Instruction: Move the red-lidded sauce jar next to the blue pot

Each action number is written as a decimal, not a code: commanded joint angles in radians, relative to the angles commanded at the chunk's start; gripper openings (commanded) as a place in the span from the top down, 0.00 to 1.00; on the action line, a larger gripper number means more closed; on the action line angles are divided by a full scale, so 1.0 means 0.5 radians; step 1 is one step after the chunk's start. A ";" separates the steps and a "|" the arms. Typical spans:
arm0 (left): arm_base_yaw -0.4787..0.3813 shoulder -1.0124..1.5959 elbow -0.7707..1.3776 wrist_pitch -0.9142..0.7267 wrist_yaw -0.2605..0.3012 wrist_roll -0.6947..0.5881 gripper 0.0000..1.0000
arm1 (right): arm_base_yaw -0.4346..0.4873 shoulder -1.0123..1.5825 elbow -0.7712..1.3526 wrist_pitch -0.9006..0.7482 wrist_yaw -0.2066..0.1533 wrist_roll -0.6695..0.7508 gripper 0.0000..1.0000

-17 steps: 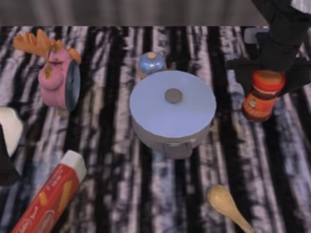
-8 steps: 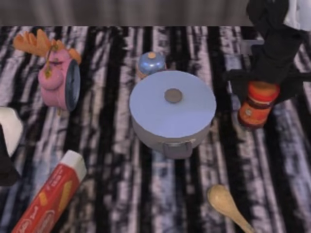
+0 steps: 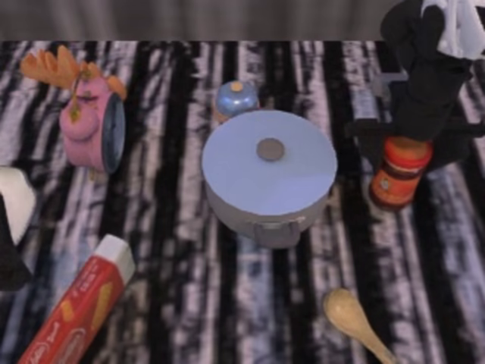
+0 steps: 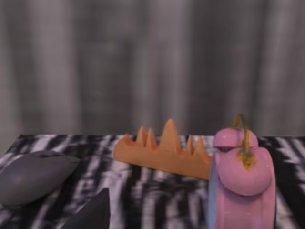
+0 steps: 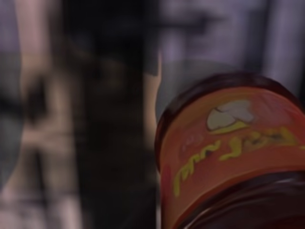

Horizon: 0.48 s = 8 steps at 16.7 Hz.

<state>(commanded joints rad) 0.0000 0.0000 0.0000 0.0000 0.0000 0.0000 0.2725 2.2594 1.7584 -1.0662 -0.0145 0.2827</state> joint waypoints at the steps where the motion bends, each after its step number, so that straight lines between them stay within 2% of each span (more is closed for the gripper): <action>1: 0.000 0.000 0.000 0.000 0.000 0.000 0.00 | 0.000 0.000 0.000 0.000 0.000 0.000 0.77; 8: 0.000 0.000 0.000 0.000 0.000 0.000 0.00 | 0.000 0.000 0.000 0.000 0.000 0.000 0.25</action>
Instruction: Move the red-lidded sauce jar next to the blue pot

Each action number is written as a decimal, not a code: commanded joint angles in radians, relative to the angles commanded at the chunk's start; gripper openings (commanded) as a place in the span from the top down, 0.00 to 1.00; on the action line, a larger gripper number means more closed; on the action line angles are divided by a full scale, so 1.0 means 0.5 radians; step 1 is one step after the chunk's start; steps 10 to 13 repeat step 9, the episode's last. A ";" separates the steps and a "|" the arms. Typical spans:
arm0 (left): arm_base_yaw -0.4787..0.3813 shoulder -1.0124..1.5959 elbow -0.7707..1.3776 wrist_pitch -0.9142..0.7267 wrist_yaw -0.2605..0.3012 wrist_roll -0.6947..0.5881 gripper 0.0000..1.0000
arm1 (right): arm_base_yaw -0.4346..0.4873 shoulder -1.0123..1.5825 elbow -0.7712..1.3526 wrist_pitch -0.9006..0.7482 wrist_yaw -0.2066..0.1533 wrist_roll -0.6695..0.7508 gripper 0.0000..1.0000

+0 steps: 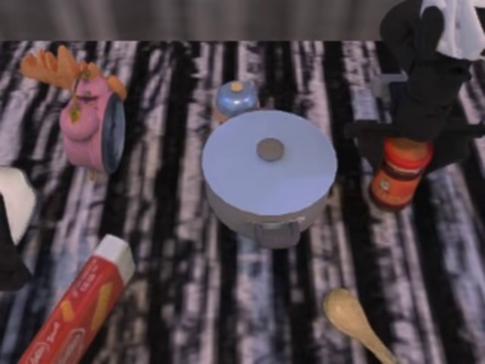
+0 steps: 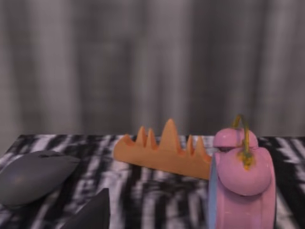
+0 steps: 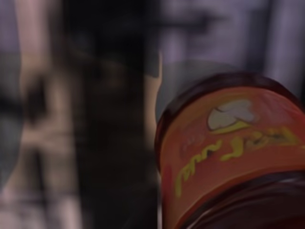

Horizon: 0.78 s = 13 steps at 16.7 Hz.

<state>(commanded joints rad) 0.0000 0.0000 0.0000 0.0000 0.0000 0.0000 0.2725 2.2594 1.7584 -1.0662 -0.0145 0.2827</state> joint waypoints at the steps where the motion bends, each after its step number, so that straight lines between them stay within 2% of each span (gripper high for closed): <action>1: 0.000 0.000 0.000 0.000 0.000 0.000 0.00 | 0.000 0.000 0.000 0.000 0.000 0.000 0.17; 3: 0.000 0.000 0.000 0.000 0.000 0.000 0.00 | 0.000 0.000 0.000 0.000 0.000 0.000 0.02; 4: 0.000 0.000 0.000 0.000 0.000 0.000 0.00 | 0.000 0.000 0.000 0.000 0.000 0.000 0.00; 13: 0.000 0.000 0.000 0.000 0.000 0.000 0.00 | 0.000 0.000 0.000 0.000 0.000 0.000 0.00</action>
